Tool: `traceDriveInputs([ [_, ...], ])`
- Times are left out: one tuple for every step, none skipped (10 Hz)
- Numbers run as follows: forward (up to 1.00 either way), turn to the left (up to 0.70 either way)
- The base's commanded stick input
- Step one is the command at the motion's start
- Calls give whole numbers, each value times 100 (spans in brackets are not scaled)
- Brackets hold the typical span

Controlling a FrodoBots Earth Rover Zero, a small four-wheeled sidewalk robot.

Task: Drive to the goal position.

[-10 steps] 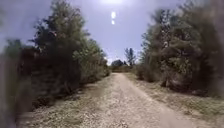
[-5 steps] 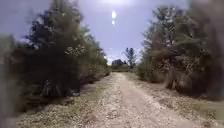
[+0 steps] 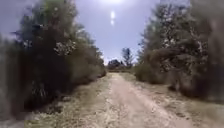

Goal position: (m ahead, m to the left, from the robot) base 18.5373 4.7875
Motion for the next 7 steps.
traceDriveInputs([
  [70, 0],
  [70, 0],
  [70, 0],
  [70, 0],
  [70, 0],
  [70, 0],
  [70, 0],
])
